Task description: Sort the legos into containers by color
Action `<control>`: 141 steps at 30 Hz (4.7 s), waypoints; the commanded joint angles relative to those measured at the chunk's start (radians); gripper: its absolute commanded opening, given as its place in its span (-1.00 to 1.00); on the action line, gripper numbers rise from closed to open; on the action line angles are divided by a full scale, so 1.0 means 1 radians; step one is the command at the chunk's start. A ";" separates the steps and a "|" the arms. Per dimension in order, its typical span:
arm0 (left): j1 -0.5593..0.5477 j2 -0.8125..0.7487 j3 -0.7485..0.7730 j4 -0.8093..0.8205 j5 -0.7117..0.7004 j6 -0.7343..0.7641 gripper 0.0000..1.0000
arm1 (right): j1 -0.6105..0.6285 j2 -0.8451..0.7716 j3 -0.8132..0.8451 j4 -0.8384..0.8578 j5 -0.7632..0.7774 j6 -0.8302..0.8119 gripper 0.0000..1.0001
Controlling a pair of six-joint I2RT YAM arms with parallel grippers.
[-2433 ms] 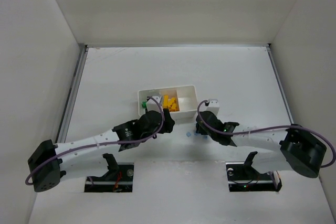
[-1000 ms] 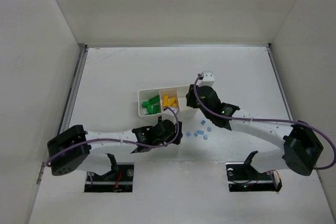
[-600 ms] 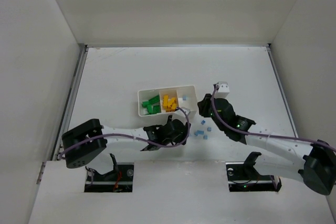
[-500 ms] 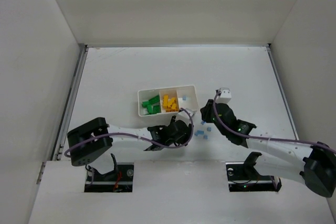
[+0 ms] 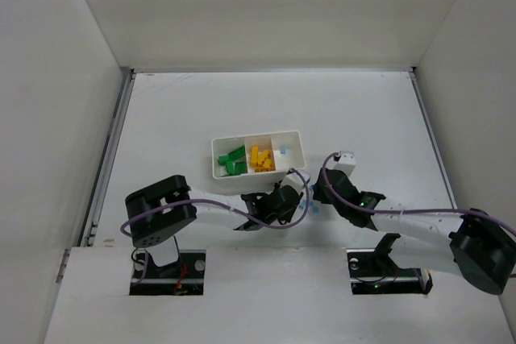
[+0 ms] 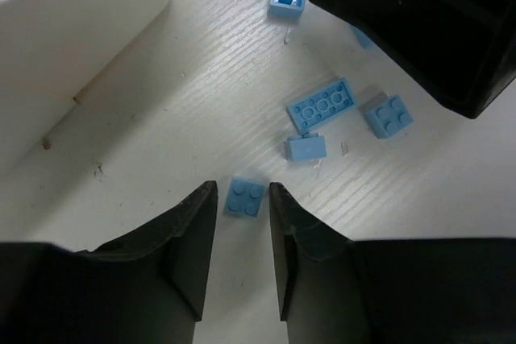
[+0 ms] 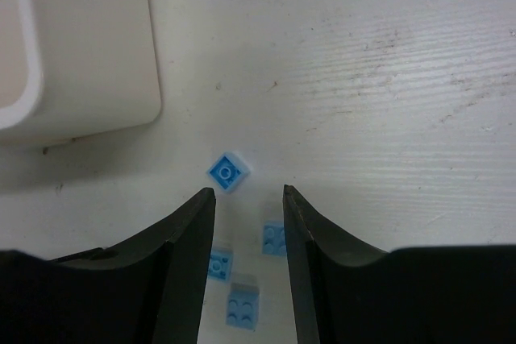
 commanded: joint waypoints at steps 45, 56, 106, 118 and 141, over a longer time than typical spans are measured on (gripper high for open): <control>0.345 -0.089 0.252 -0.010 -0.021 -0.116 -0.15 | 0.028 0.214 0.142 0.038 0.006 -0.009 -0.45; 0.198 -0.439 -0.013 -0.041 -0.032 -0.133 -0.15 | 0.077 0.079 0.149 -0.050 0.044 -0.022 -0.48; -0.083 0.078 0.101 0.085 -0.150 -0.097 -0.29 | -0.012 -0.156 0.024 -0.094 0.058 0.080 -0.19; -0.065 0.055 0.072 0.079 -0.187 -0.098 -0.71 | 0.016 -0.049 0.033 -0.125 0.052 0.157 -0.19; 0.288 -0.204 0.149 0.028 -0.048 -0.107 -0.67 | 0.057 0.125 0.160 -0.308 0.090 0.304 -0.27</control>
